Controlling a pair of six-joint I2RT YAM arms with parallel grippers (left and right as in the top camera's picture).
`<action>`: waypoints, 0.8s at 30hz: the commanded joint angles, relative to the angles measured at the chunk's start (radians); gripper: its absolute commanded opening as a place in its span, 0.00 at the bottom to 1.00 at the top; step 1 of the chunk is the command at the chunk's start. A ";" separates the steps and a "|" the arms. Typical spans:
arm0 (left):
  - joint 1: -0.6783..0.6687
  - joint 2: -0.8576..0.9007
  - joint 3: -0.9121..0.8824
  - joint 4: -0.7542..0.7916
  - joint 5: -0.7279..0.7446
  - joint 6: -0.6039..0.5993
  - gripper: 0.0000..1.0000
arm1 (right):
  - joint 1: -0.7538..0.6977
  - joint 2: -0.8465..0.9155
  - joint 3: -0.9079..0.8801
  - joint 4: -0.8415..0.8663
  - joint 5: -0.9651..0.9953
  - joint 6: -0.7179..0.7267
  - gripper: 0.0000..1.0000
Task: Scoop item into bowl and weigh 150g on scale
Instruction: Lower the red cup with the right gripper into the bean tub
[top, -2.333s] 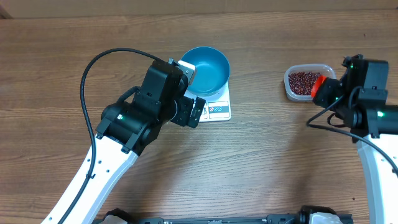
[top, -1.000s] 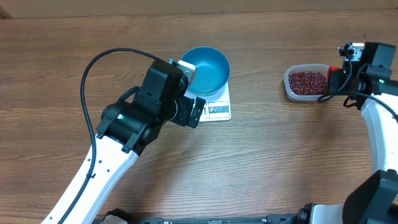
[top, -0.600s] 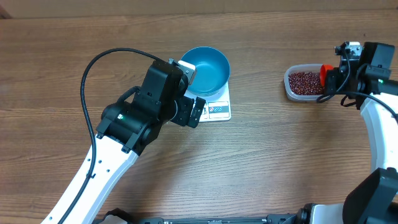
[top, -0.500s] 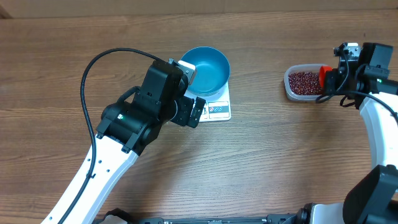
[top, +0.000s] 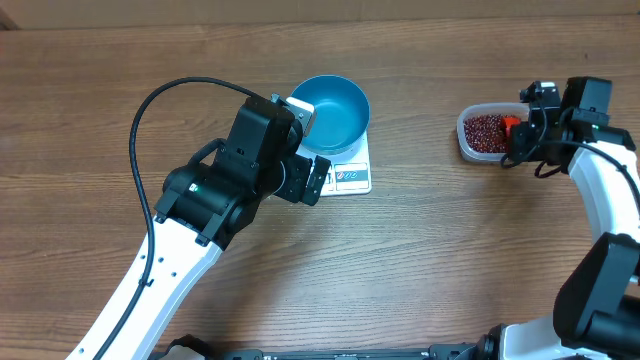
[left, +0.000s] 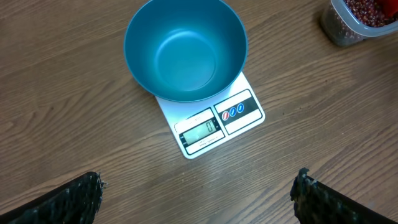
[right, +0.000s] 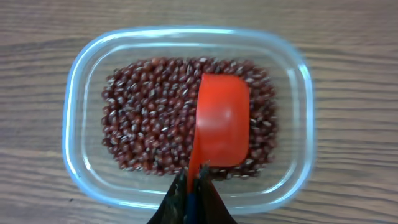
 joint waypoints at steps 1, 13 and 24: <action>-0.003 0.009 0.016 0.004 0.005 -0.003 1.00 | -0.002 0.028 -0.008 -0.016 -0.079 -0.003 0.04; -0.003 0.009 0.016 0.004 0.005 -0.003 1.00 | -0.002 0.078 -0.008 -0.018 -0.206 -0.003 0.04; -0.003 0.009 0.016 0.004 0.005 -0.003 1.00 | -0.002 0.106 -0.008 -0.026 -0.268 -0.003 0.04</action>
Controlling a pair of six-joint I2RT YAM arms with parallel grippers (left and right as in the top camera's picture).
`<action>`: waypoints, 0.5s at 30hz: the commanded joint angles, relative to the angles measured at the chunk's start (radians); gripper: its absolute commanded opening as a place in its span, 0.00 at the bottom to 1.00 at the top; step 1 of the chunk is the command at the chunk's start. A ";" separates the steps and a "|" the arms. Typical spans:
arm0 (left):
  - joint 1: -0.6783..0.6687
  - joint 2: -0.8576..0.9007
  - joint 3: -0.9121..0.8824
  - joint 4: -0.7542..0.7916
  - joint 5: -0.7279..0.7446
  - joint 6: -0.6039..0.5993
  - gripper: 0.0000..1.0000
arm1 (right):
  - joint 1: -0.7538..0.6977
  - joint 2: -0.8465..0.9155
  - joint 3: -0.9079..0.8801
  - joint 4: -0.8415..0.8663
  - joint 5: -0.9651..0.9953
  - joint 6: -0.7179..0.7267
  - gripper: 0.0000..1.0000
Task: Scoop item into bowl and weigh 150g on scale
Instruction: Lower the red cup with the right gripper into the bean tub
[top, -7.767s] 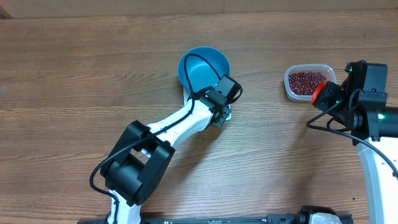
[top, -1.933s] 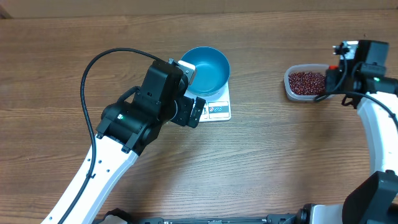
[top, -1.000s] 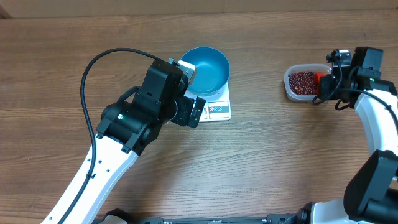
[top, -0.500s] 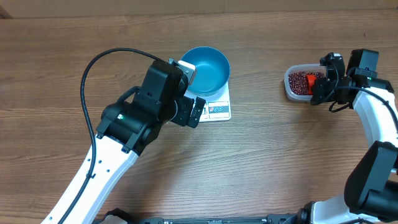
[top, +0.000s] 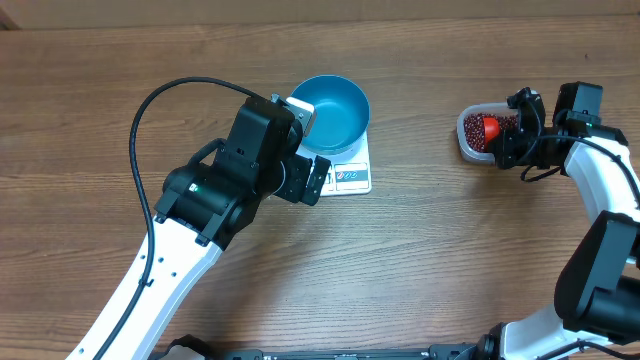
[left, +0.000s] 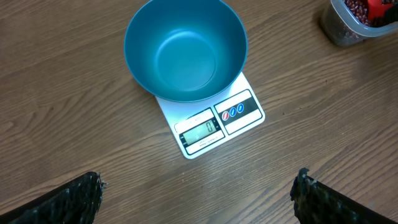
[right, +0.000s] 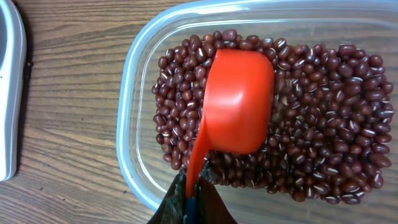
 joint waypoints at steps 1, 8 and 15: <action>-0.003 0.009 0.016 0.004 0.005 -0.003 1.00 | 0.005 0.029 -0.008 -0.008 -0.057 -0.001 0.04; -0.003 0.009 0.016 0.004 0.005 -0.003 1.00 | 0.005 0.029 -0.008 -0.009 -0.057 0.000 0.04; -0.003 0.009 0.016 0.004 0.005 -0.003 0.99 | -0.014 0.029 -0.008 -0.012 -0.093 0.000 0.04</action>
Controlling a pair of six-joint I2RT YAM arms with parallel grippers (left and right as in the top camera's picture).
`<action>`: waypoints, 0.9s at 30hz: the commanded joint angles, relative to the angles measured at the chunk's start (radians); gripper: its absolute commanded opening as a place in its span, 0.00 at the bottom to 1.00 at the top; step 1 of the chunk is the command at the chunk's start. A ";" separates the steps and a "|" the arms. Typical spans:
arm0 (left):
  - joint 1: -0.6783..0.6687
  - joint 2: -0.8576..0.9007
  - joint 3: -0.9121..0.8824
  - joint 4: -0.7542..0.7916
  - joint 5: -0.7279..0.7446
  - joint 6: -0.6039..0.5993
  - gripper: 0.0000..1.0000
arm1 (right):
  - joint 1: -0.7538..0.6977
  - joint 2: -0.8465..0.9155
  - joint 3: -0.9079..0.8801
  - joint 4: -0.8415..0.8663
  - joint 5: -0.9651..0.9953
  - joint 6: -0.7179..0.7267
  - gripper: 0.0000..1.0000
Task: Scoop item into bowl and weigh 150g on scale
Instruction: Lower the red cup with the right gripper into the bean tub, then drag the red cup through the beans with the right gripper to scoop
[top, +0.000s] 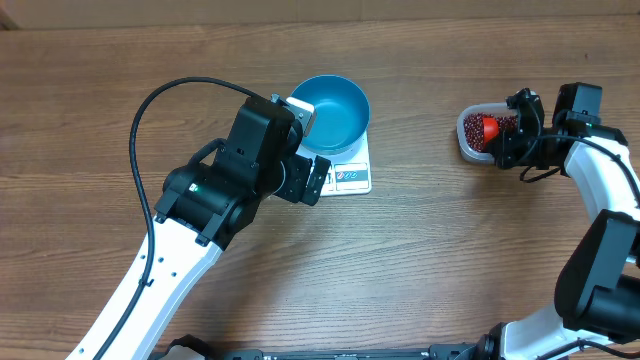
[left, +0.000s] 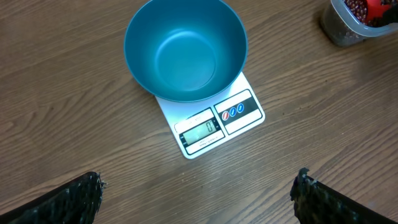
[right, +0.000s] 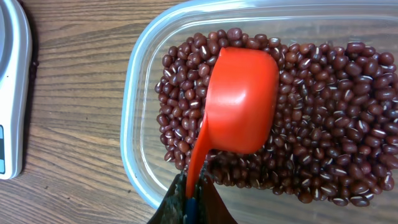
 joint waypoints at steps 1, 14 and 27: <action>-0.003 0.009 0.016 0.004 0.005 -0.003 1.00 | -0.018 0.025 -0.008 -0.008 -0.090 -0.001 0.04; -0.003 0.009 0.016 0.004 0.005 -0.003 0.99 | -0.108 0.025 -0.008 -0.037 -0.261 -0.001 0.04; -0.003 0.009 0.016 0.004 0.005 -0.003 1.00 | -0.114 0.034 -0.008 -0.034 -0.275 0.061 0.04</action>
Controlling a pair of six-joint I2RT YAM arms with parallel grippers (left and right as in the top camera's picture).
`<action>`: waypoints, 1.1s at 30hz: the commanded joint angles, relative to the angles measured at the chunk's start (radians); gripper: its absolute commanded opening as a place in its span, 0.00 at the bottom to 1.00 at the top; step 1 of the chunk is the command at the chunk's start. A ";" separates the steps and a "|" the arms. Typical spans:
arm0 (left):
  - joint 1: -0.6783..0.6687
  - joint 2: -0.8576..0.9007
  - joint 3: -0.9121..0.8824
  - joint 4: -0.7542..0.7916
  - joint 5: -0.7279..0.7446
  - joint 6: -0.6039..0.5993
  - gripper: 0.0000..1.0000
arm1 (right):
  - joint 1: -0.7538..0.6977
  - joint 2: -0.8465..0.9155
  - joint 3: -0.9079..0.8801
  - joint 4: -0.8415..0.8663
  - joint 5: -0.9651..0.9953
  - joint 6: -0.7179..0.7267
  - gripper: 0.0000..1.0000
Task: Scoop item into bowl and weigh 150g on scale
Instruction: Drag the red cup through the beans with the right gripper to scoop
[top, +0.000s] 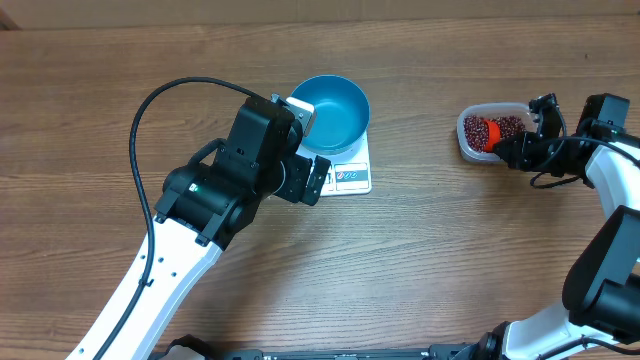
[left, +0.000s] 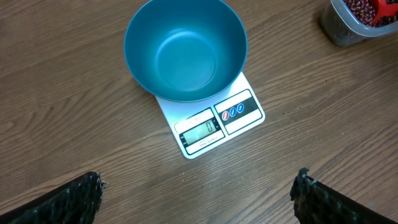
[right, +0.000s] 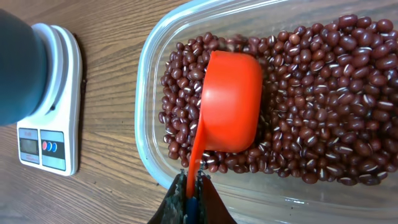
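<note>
An empty blue bowl (top: 334, 110) (left: 185, 50) stands on a small white scale (top: 351, 177) (left: 211, 127) whose display reads 0. At the right, a clear tub (top: 487, 133) (right: 152, 106) holds red beans (right: 311, 112). My right gripper (right: 189, 179) (top: 508, 148) is shut on the handle of an orange scoop (right: 228, 106), whose cup lies bottom-up on the beans at the tub's left end. My left gripper (left: 196, 186) hangs open over bare table in front of the scale, holding nothing.
The wooden table (top: 440, 260) carries only the scale and the tub. A black cable (top: 150, 110) loops above my left arm (top: 215, 200), which covers the table left of the scale. The scale and the dark bowl show at the left edge of the right wrist view.
My right wrist has swung out to the right and the camera has tilted, so the scale now shows in its view. The scoop still lies cup-down among the beans. The left arm is unmoved.
The scoop sat bottom-up in the middle of the tub, held by my right gripper. Then it lay nearer the tub's left end, and stayed there. Now the right arm is angled differently with the scoop still on the beans. Bowl empty, scale at 0 throughout.
</note>
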 joint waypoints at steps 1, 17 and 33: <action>-0.003 0.009 0.016 0.004 0.005 -0.003 1.00 | -0.003 0.017 -0.007 0.000 -0.060 0.039 0.04; -0.003 0.009 0.016 0.004 0.005 -0.003 1.00 | -0.035 0.062 -0.008 0.018 -0.111 0.223 0.04; -0.003 0.009 0.016 0.004 0.005 -0.003 0.99 | -0.109 0.071 -0.007 -0.021 -0.135 0.312 0.04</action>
